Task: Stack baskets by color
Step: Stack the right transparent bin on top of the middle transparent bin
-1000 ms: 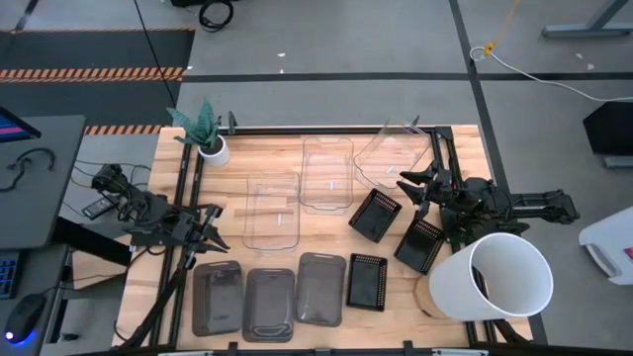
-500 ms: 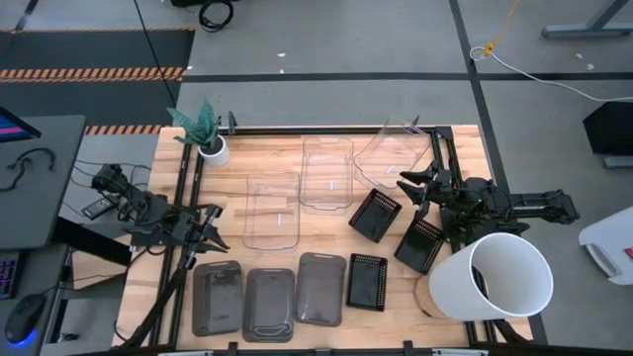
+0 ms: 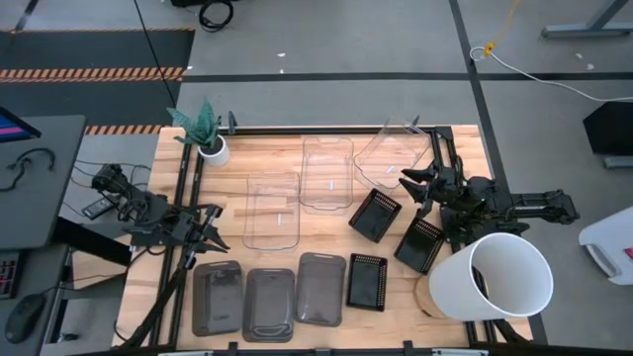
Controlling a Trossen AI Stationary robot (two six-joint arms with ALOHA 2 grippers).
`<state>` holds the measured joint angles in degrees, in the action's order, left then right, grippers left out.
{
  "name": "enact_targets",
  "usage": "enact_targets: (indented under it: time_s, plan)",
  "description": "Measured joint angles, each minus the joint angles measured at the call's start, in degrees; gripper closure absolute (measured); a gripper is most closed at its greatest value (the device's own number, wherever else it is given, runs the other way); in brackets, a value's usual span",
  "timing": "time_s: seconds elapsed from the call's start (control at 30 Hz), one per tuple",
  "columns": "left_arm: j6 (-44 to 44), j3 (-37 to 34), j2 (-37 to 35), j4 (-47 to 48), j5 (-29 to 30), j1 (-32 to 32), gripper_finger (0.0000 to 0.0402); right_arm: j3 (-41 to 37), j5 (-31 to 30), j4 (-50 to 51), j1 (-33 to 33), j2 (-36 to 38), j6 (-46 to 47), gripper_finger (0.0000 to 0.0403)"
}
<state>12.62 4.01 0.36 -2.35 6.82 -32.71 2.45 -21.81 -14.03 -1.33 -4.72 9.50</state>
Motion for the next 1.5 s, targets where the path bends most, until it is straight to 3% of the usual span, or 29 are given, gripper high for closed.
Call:
enact_targets:
  time_s: [0.17,0.33,0.47,0.67,1.0,1.13,1.5]
  plan:
    - [0.0,0.0,0.0,0.0,0.0,0.0,0.0365,0.0,-0.5,-5.5,-0.6,-0.8,4.3,0.0239]
    - [0.0,0.0,0.0,0.0,0.0,0.0,0.0369,0.0,4.6,-5.9,-0.7,-3.0,7.2,0.0239]
    - [0.0,0.0,0.0,0.0,0.0,0.0,0.0373,0.0,10.5,-8.7,-0.6,-5.0,2.1,0.0239]
    - [0.0,0.0,0.0,0.0,0.0,0.0,0.0366,1.0,11.0,-11.8,-1.3,-7.7,-4.2,0.0242]
    - [0.0,0.0,0.0,0.0,0.0,0.0,0.0369,10.7,8.7,0.1,-1.8,-10.7,-10.2,0.0246]
    - [0.0,0.0,0.0,0.0,0.0,0.0,0.0371,14.4,6.5,4.8,-1.9,-15.7,-9.6,0.0247]
    - [0.0,0.0,0.0,0.0,0.0,0.0,0.0363,19.8,5.0,6.4,-3.8,-39.2,-0.2,0.0253]
